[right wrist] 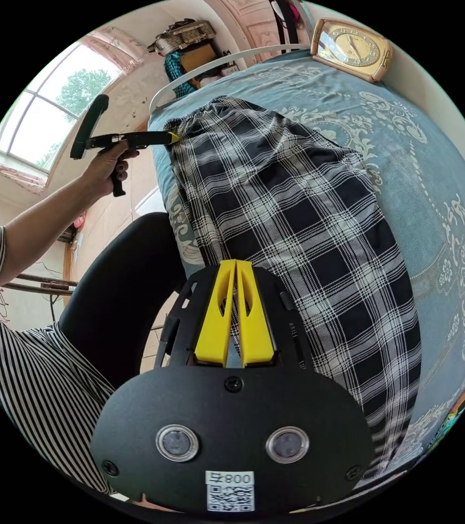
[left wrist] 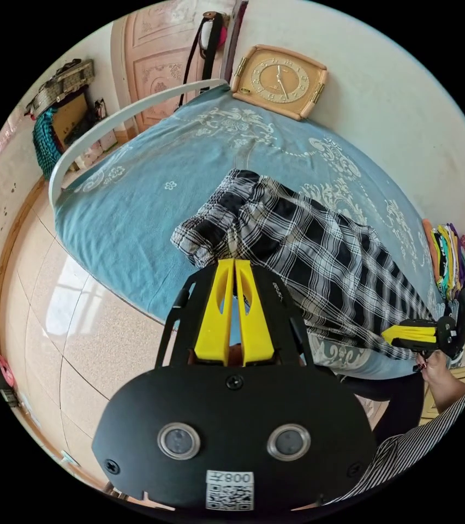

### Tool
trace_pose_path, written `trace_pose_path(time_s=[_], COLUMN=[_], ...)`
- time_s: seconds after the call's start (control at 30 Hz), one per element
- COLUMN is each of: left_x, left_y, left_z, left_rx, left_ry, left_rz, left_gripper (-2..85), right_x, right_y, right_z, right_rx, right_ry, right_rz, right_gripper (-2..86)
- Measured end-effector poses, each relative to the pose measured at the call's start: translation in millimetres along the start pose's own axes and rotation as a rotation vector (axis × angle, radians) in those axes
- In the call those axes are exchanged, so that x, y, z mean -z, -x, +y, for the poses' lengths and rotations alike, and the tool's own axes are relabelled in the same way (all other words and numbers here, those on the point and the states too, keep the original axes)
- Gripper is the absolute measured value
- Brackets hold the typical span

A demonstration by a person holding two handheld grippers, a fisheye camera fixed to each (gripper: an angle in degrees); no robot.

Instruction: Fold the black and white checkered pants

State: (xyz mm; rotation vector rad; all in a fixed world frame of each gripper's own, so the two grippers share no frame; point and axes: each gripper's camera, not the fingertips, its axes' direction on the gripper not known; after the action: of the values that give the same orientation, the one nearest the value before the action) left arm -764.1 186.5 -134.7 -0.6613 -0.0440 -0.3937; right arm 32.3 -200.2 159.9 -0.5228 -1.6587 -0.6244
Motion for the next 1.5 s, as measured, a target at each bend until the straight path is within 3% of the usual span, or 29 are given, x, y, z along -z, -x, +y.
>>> trace_pose_path(time_s=[0.1, 0.23, 0.37, 0.5, 0.67, 0.8, 1.0, 1.13, 1.33, 1.5], left_x=[-18, -2, 3, -18, -58, -48, -38, -47, -66, -88], left_y=[-5, -33, -110, -205, -271, -312, -407, -483, -637, -779], left_z=[5, 17, 38, 57, 73, 83, 123, 145, 167, 184], left_rx=[0.048, 0.033, -0.209, -0.512, -0.588, -0.569, -0.759, -0.874, -1.054, -1.222], left_ry=[0.112, 0.015, 0.019, 0.151, 0.339, 0.277, 0.249, 0.283, 0.324, 0.363], left_rz=[0.049, 0.105, 0.271, 0.258, 0.19, 0.235, 0.329, 0.436, 0.543, 0.583], left_gripper=[0.1, 0.2, 0.2, 0.2, 0.2, 0.3, 1.7, 4.2, 6.7, 7.0], right_x=[13, 46, 96, 129, 161, 196, 284, 346, 418, 460], right_y=[13, 29, 42, 40, 41, 45, 59, 48, 28, 16], right_z=[16, 44, 95, 153, 223, 265, 369, 490, 662, 748], right_rx=[-0.015, -0.067, -0.15, -0.291, -0.417, -0.491, -0.63, -0.873, -1.235, -1.397], right_ry=[0.035, 0.029, -0.013, -0.011, 0.068, 0.025, -0.2, -0.386, -0.669, -0.756], right_rz=[-0.002, -0.011, 0.029, 0.079, 0.123, 0.073, 0.047, 0.03, -0.011, 0.008], right_gripper=[0.1, 0.1, 0.1, 0.1, 0.1, 0.1, 0.3, 0.9, 4.4, 7.6])
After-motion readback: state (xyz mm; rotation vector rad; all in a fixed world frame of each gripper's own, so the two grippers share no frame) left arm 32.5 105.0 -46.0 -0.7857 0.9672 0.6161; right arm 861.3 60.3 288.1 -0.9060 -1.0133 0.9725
